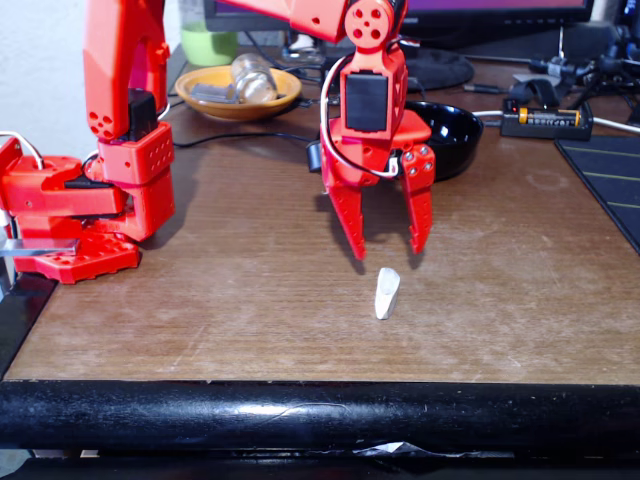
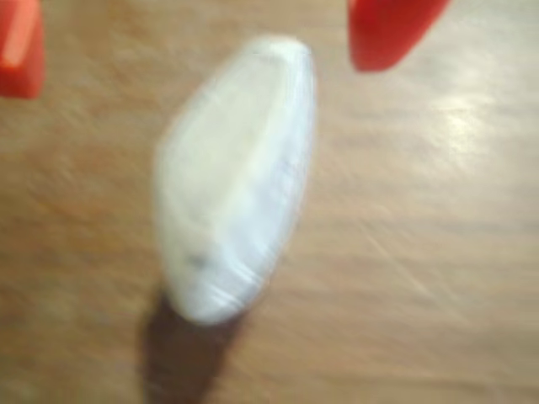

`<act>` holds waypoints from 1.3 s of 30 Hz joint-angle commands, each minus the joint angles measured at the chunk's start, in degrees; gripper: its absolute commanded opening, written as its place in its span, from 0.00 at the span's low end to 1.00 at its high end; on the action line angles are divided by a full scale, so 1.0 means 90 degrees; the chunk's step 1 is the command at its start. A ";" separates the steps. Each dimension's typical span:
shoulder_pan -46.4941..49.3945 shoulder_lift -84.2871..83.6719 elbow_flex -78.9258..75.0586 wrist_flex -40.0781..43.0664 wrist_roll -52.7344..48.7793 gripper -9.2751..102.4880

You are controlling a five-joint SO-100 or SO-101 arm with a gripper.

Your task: Ramasse la gomme et mets-la dans le bol.

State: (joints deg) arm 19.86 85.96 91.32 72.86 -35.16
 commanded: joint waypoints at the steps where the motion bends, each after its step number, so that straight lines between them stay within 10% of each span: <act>1: 0.0049 0.0059 -0.0430 -0.0098 -0.0029 0.26; 39: 0.0186 -0.0371 0.0684 -0.1279 -0.0117 0.26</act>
State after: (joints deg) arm 21.01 81.21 97.56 61.79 -35.51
